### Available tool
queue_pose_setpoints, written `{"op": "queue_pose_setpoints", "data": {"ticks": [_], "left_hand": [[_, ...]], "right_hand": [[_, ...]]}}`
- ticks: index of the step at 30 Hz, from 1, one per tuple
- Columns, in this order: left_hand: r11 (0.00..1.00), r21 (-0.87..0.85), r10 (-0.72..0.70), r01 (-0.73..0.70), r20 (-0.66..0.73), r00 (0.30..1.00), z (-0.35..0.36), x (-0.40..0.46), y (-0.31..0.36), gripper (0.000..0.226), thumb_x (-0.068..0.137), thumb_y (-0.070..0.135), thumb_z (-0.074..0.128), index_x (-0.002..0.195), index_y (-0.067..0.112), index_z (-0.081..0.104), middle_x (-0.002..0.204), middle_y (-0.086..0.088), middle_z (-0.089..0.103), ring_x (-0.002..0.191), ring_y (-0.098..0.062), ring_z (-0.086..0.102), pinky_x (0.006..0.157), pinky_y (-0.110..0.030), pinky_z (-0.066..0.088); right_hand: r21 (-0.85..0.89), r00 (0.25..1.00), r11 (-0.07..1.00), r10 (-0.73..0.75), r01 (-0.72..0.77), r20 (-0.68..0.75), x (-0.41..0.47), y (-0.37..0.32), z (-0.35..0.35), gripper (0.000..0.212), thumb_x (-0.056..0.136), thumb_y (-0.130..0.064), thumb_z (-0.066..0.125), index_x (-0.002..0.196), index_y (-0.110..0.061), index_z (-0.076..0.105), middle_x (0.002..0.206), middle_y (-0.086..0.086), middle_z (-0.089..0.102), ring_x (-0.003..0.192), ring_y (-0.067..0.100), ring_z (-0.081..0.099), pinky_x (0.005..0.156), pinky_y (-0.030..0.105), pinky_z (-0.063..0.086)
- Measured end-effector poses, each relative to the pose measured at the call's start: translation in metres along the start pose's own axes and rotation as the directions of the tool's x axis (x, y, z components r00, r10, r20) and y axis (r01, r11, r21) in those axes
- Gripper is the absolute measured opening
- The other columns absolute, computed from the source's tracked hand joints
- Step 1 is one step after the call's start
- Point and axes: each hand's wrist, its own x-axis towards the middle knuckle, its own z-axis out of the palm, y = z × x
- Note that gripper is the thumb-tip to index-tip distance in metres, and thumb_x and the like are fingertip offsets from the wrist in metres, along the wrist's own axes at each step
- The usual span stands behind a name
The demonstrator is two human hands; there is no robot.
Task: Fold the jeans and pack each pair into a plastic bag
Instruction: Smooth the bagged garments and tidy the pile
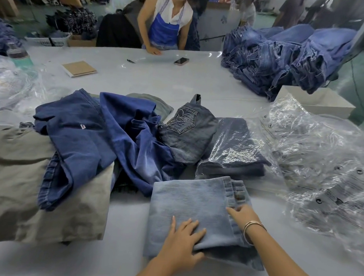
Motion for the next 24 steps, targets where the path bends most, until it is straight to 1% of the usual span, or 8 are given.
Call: {"op": "queue_pose_setpoints", "data": {"ticks": [4,6,10,13,15,19,22,24], "left_hand": [[0.995,-0.057,-0.078,0.076,-0.036,0.996,-0.006,0.002,0.014,0.074,0.079,0.056,0.043,0.148,0.035,0.028,0.152,0.005,0.026,0.142,-0.014,0.015,0.109,-0.064,-0.015],[0.988,-0.085,-0.136,0.132,-0.043,0.990,-0.011,0.004,0.025,0.078,0.075,0.059,0.045,0.148,0.036,0.027,0.147,0.004,0.031,0.138,-0.014,0.024,0.107,-0.068,-0.012],[0.967,-0.228,-0.161,0.113,-0.205,0.965,-0.013,0.009,0.036,0.045,0.089,0.038,0.052,0.135,0.039,0.052,0.129,0.007,0.055,0.121,-0.009,0.050,0.116,-0.059,0.014],[0.550,-0.835,-0.265,0.032,-0.138,0.954,-0.032,-0.001,0.042,0.033,0.100,0.014,0.047,0.119,0.037,0.060,0.118,0.023,0.060,0.119,0.000,0.048,0.114,-0.021,0.026],[0.243,-0.970,-0.480,0.004,-0.117,0.869,-0.049,-0.008,0.038,0.029,0.100,0.014,0.048,0.106,0.036,0.066,0.100,0.030,0.064,0.109,0.000,0.052,0.094,-0.005,0.037],[-0.173,-0.941,-0.513,-0.290,-0.165,0.842,-0.076,-0.024,0.017,0.049,0.091,0.031,0.049,0.138,0.018,0.051,0.134,0.002,0.059,0.127,-0.014,0.052,0.111,-0.035,0.036],[0.063,-0.943,-0.334,-0.325,-0.327,0.884,-0.085,-0.028,0.014,0.034,0.089,0.026,0.055,0.122,0.020,0.061,0.122,0.020,0.064,0.122,0.002,0.052,0.101,-0.014,0.039],[0.445,-0.809,-0.071,-0.383,-0.459,0.886,-0.088,-0.023,0.032,0.031,0.093,0.019,0.053,0.121,0.026,0.063,0.138,0.029,0.046,0.129,0.012,0.038,0.107,-0.012,0.026]], "right_hand": [[-0.047,0.999,0.999,0.011,-0.009,0.032,-0.001,-0.007,-0.002,0.021,0.085,-0.031,0.064,0.075,-0.012,0.065,0.065,0.002,0.061,0.064,0.018,0.057,0.060,0.024,0.044],[-0.025,0.998,0.998,-0.056,0.056,0.004,-0.001,-0.009,-0.001,0.026,0.083,-0.034,0.065,0.062,-0.019,0.059,0.059,-0.004,0.062,0.064,0.016,0.059,0.070,0.027,0.045],[0.312,0.972,0.928,-0.155,0.205,-0.179,0.006,-0.004,-0.011,0.019,0.090,-0.029,0.061,0.079,-0.014,0.065,0.088,0.007,0.068,0.084,0.022,0.059,0.083,0.039,0.044],[0.439,0.983,0.895,0.003,0.080,-0.185,0.016,0.002,-0.021,0.033,0.089,-0.018,0.063,0.118,-0.006,0.054,0.118,0.017,0.060,0.096,0.028,0.057,0.078,0.033,0.043],[0.313,0.990,0.949,0.065,-0.022,-0.126,0.024,0.006,-0.020,0.049,0.084,-0.020,0.069,0.125,-0.003,0.050,0.119,0.018,0.060,0.105,0.031,0.058,0.088,0.036,0.045],[0.100,0.997,0.995,0.008,0.000,-0.071,0.026,-0.005,-0.019,0.015,0.087,-0.028,0.064,0.084,-0.014,0.061,0.100,0.015,0.067,0.091,0.028,0.060,0.081,0.033,0.046],[0.264,0.975,0.938,-0.221,0.223,-0.037,0.028,-0.028,-0.024,0.013,0.091,-0.015,0.060,0.079,-0.018,0.063,0.090,0.007,0.064,0.080,0.016,0.057,0.070,0.022,0.047],[0.354,0.965,0.901,-0.263,0.250,-0.012,0.035,-0.040,-0.035,0.012,0.093,-0.007,0.055,0.094,-0.010,0.066,0.095,0.006,0.062,0.085,0.016,0.055,0.070,0.021,0.044]]}}
